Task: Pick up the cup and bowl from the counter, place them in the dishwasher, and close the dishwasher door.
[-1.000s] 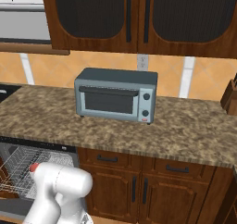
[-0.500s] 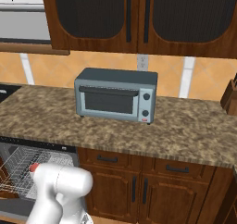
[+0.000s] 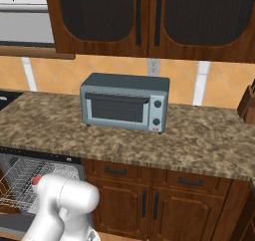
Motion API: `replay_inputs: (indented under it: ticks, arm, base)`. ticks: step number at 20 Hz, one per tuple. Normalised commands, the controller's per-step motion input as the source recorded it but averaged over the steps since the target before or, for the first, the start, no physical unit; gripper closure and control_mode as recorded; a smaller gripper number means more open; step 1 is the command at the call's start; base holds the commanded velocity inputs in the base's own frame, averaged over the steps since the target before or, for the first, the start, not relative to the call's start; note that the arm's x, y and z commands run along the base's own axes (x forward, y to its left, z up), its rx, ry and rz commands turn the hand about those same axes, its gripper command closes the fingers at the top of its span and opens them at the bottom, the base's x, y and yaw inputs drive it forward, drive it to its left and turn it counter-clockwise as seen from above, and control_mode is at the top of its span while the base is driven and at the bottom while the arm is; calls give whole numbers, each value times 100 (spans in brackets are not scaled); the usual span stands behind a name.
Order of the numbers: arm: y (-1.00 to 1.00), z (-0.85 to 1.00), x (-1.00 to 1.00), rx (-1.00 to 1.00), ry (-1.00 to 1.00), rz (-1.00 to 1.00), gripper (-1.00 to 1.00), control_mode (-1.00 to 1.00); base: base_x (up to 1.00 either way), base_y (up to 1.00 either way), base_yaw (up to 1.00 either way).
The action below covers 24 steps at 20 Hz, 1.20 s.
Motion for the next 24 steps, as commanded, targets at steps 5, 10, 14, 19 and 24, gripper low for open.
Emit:
replay_inputs:
  ticks: [5,10,14,19,24]
  arm:
    - [-3,-20,76,-2,-13,0,-100,-100]
    - [-4,0,91,0,-24,0,-100,-100]
    - [-13,0,100,0,-14,0,-100,-100]
    - [-19,0,100,0,-17,0,-100,-100]
    - [-26,-5,100,0,-19,0,-100,-100]
  base:
    - [0,0,0]
    - [0,0,0]
    - [0,0,0]
    - [0,0,0]
    - [0,0,0]
